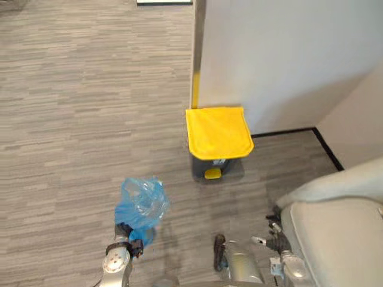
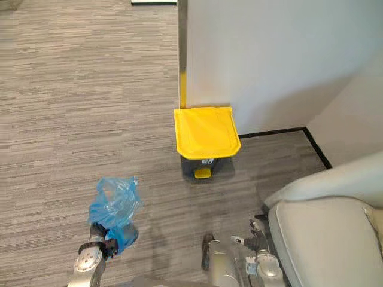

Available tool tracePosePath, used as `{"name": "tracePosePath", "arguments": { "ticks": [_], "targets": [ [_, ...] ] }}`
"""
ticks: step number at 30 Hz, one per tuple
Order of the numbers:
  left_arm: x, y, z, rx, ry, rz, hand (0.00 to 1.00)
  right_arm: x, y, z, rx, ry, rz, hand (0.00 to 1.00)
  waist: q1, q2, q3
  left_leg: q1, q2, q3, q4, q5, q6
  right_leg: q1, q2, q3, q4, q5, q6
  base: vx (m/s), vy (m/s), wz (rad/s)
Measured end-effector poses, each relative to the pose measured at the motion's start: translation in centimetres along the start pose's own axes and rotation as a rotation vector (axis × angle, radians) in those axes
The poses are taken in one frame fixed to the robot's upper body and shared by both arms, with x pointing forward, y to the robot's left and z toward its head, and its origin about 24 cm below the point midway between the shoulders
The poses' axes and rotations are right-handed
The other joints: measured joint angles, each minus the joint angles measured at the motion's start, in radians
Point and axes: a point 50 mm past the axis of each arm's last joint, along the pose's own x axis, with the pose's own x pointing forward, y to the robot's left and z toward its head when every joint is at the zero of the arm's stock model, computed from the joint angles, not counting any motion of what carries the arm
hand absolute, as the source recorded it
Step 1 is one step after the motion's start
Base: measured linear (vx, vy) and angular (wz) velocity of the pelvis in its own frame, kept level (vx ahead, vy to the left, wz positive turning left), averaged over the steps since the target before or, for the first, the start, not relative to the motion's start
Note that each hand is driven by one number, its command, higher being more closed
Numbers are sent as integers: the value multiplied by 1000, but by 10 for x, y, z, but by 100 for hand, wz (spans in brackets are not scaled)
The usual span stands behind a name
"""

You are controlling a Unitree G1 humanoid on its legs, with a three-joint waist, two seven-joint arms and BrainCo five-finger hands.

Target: Gather rubbish on tea table into small bin, then transfer packed bag to large trash can.

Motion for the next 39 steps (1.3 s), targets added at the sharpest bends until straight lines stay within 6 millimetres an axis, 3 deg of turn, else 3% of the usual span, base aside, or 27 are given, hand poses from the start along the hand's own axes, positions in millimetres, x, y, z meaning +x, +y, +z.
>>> {"name": "tracePosePath", "arguments": {
  "ticks": [1, 2, 4, 6, 7, 8, 9, 10, 12, 14, 17, 18, 20, 23, 26, 29, 33, 39],
  "targets": [
    [-1, -3, -1, -15, 3, -1, 100, 0, -1, 3, -2, -15, -2, 0, 8, 5, 7, -55, 19, 8, 115, 83, 3, 39, 5, 4, -26, -3, -5, 669, -127, -7],
    [-1, -10, -1, -28, 3, -16, 100, 2, 0, 8, 3, -36, -7, 0, 29, 15, 11, -143, 83, 60, 309, 26, 46, 149, 25, 11, -89, -13, -20, 435, -55, -20],
    [1, -17, 2, -28, -11, -43, 100, 2, 2, 13, 22, -58, -20, 0, 49, -4, 13, -218, 98, 98, 322, -30, 53, 231, 20, 30, -135, -13, -21, 429, -15, -27],
    [1, -20, 4, -25, -18, -63, 100, 3, 3, 19, 35, -83, -21, 0, 53, -11, 8, -305, 97, 133, 174, -51, 59, 277, 3, 47, -177, -21, -9, 404, 65, -41],
    [3, -22, 5, -27, -24, -73, 100, 4, 1, 20, 42, -86, -25, 0, 52, -5, 6, -328, 97, 157, 16, -42, 50, 283, -1, 53, -179, -42, 22, 278, 129, -45],
    [2, -22, 5, -27, -21, -75, 100, 3, -1, 19, 51, -81, -33, 0, 52, 8, 4, -329, 100, 164, -93, -6, 38, 291, 1, 54, -178, -60, 44, 338, 207, -41],
    [2, -22, 1, -19, -6, -79, 100, 3, -2, 12, 81, -50, -55, 0, 51, 25, 3, -327, 111, 170, -217, 96, 84, 302, 17, 66, -158, -116, 79, 383, 243, -18],
    [6, -20, 1, -1, 6, -85, 100, 1, 1, 5, 96, -16, -59, 0, 48, -6, -2, -296, 75, 188, -243, 98, 91, 305, -19, 84, -153, -121, 80, 371, 235, -8],
    [7, -21, 2, -2, 1, -84, 100, -5, 0, -5, 102, 12, -68, 0, 47, -31, -9, -261, 40, 215, -276, 86, 103, 307, -55, 105, -146, -124, 84, 263, 178, -9],
    [6, -18, 1, 2, 4, -77, 100, -4, 2, -3, 103, 5, -63, 0, 49, -33, -9, -238, 34, 238, -272, 42, 110, 305, -67, 135, -108, -130, 97, 154, 139, -41],
    [-4, -9, -11, 29, 44, -66, 100, -3, 5, -1, 100, -3, -54, 0, 44, -29, -8, -167, 33, 275, -277, -24, 109, 186, -87, 160, 173, -105, 165, 131, 79, -45],
    [-6, -5, -13, 41, 51, -62, 100, -5, 6, -5, 95, 12, -52, 0, 41, -31, -10, -143, 34, 280, -284, -37, 108, 158, -95, 158, 223, -115, 167, 120, 10, -9],
    [-5, 0, -12, 50, 50, -49, 100, -9, 7, -14, 79, 41, -43, 0, 43, -39, -17, -125, 35, 280, -290, -37, 102, 115, -97, 121, 201, -145, 130, 161, -55, 2],
    [-3, 11, -11, 71, 49, -20, 100, -10, 5, -25, 66, 89, -48, 0, 36, -72, -43, -121, 28, 256, -271, -49, 81, 133, -81, 98, -17, -114, 103, 245, -157, 23],
    [-5, 5, -14, 36, 58, -11, 100, -9, -2, -26, 56, 101, -62, 0, 42, -22, -65, -115, 51, 236, -298, -42, 69, 177, -52, 75, -95, -97, 87, 219, -96, 8],
    [-7, 2, -18, 25, 76, -14, 100, -10, -4, -31, 48, 120, -64, 0, 45, 0, -72, -74, 54, 227, -332, -40, 66, 226, -36, 69, -138, -88, 75, 180, -53, 0],
    [-7, -2, -27, 26, 114, -36, 100, -11, -9, -35, 59, 138, -86, 0, 36, -7, -80, -43, 54, 183, -378, -32, 55, 288, -30, 42, -215, -70, 76, 125, -22, 16],
    [-9, -4, -30, 31, 126, -46, 100, -8, -10, -37, 59, 164, -95, 0, 47, -5, -81, -31, 49, 179, -381, -30, 52, 334, -30, 42, -296, -1, 78, 62, 71, 1]
  ]
}}
